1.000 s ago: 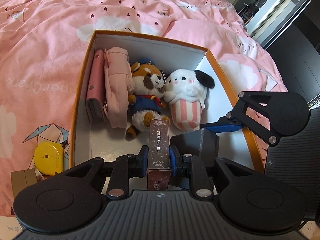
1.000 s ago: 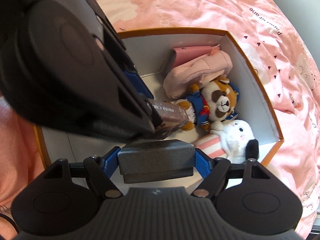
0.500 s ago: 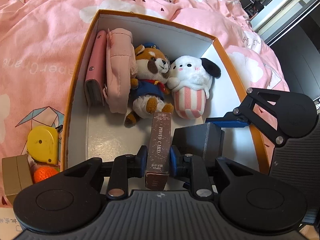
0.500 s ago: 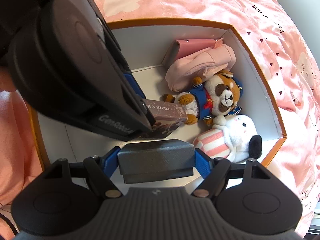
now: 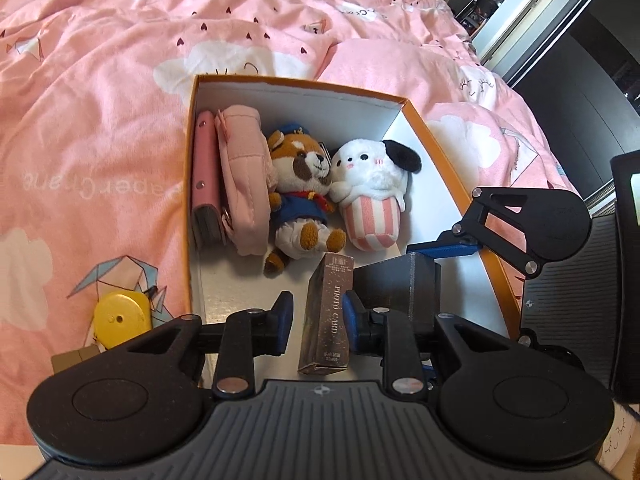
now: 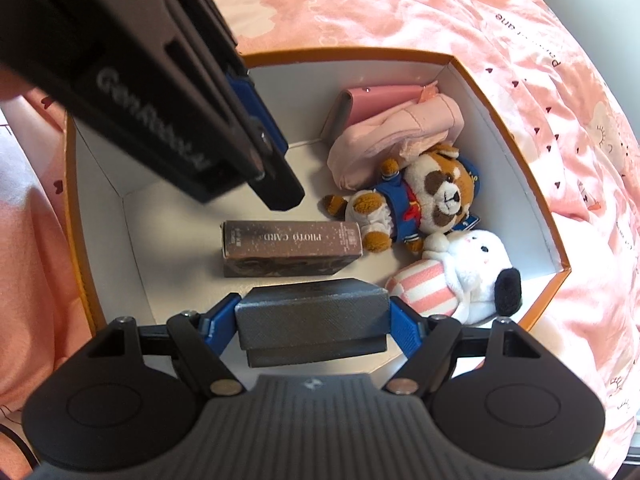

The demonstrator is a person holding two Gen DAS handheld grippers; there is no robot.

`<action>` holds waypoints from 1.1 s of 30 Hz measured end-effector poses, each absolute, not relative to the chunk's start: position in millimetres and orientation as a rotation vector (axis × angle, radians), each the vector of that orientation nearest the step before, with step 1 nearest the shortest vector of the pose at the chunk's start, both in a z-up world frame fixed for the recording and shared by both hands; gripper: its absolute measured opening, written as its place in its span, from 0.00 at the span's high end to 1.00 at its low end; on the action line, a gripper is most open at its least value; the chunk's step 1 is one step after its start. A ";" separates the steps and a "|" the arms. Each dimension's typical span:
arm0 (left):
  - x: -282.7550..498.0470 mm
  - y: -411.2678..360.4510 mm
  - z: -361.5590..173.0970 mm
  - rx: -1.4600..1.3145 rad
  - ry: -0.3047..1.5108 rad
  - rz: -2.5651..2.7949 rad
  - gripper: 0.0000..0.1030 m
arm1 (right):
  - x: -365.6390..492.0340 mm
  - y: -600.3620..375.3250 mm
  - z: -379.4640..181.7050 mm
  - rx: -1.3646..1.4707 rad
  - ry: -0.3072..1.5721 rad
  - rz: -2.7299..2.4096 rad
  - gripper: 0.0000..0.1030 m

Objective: Organize objects
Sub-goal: 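Carry both boxes over the orange box and lower them inside, then release the photo-card box with left tool while right tool lays the black box flat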

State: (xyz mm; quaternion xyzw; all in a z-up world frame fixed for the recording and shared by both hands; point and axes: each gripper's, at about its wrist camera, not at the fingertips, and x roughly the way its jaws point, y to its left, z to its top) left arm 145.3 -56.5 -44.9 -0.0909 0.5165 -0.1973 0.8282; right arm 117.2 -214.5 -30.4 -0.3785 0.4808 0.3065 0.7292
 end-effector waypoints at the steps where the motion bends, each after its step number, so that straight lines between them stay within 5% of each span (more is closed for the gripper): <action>1: 146.0 -55.8 -43.4 -0.195 1.091 -0.428 0.71 | 117.3 -214.4 -29.6 -0.840 1.059 0.676 0.24; 14: 170.4 -99.9 -73.5 -0.101 1.134 -0.526 0.71 | 109.4 -226.0 -24.6 -0.815 1.062 0.645 0.24; 17: 174.2 -100.8 -73.9 -0.088 1.141 -0.517 0.88 | 109.0 -225.5 -27.7 -0.801 1.064 0.642 0.24; 20: 174.7 -95.4 -73.6 -0.070 1.164 -0.506 0.94 | 111.8 -226.8 -31.2 -0.792 1.062 0.646 0.24; 30: 172.6 -85.6 -65.6 -0.091 1.153 -0.524 0.91 | 112.9 -226.1 -31.1 -0.777 1.052 0.651 0.24; 33: 173.9 -97.1 -66.6 -0.080 1.142 -0.541 0.78 | 112.5 -228.0 -28.1 -0.779 1.050 0.647 0.24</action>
